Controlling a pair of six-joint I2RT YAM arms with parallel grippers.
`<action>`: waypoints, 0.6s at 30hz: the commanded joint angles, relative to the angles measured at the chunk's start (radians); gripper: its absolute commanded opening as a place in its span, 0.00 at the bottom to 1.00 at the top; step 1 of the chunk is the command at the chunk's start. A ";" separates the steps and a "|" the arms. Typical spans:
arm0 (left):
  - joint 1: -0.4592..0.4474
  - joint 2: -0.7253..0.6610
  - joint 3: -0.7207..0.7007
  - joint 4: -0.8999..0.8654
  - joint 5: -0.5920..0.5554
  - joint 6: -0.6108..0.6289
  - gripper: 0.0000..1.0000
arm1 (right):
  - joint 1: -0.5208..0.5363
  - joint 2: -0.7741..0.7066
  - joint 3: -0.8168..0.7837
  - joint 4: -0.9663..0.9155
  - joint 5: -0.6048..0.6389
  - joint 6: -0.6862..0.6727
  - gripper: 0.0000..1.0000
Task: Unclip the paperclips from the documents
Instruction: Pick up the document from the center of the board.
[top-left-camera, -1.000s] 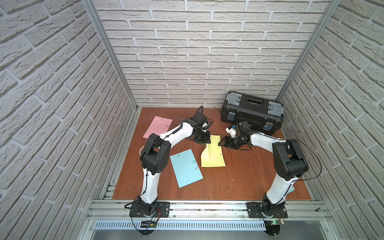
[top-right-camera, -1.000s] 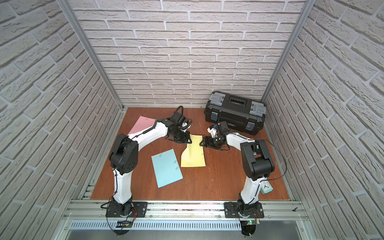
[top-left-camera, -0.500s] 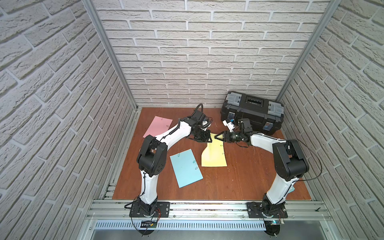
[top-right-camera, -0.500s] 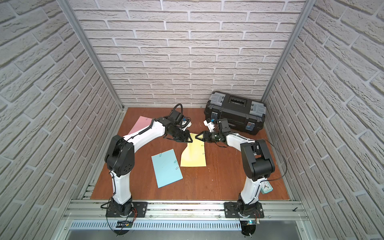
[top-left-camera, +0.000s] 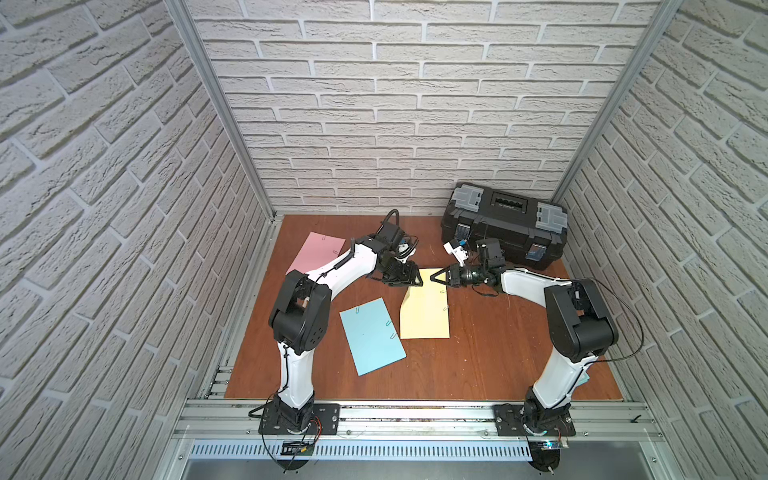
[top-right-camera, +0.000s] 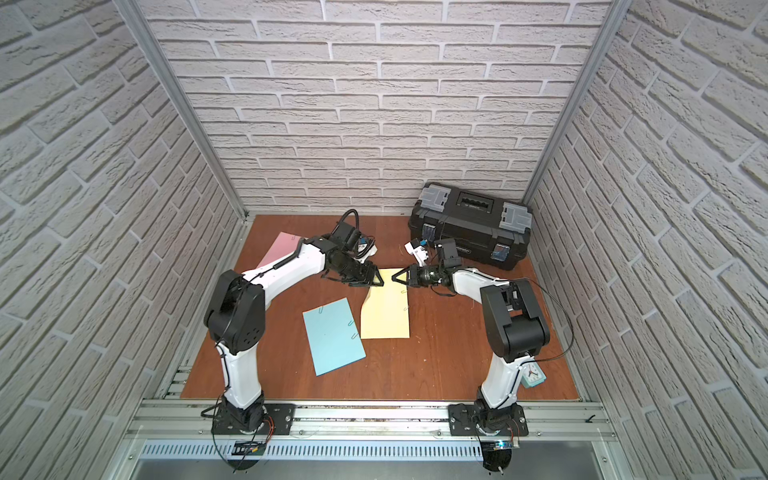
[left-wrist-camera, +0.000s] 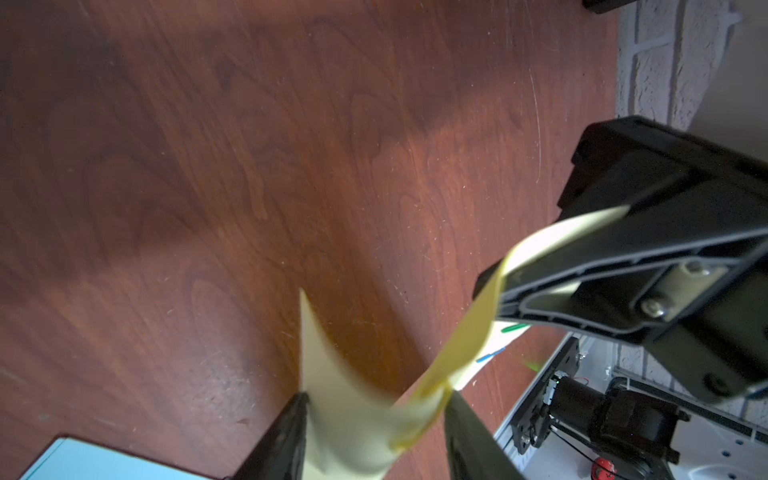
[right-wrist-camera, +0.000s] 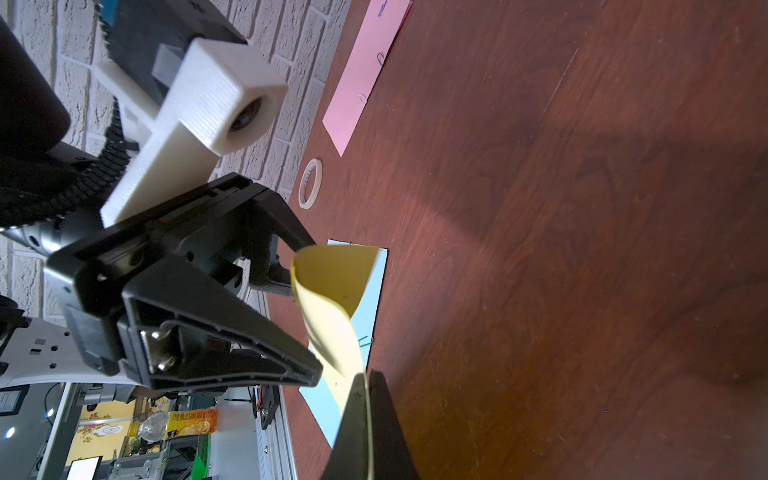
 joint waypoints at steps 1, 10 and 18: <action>0.048 -0.100 -0.088 0.105 0.027 -0.010 0.66 | -0.002 -0.066 0.012 -0.007 -0.028 -0.014 0.03; 0.137 -0.231 -0.362 0.493 0.157 -0.008 0.90 | -0.006 -0.133 0.048 -0.018 -0.071 0.040 0.03; 0.139 -0.237 -0.427 0.717 0.230 -0.032 0.92 | -0.006 -0.179 0.061 0.052 -0.099 0.143 0.03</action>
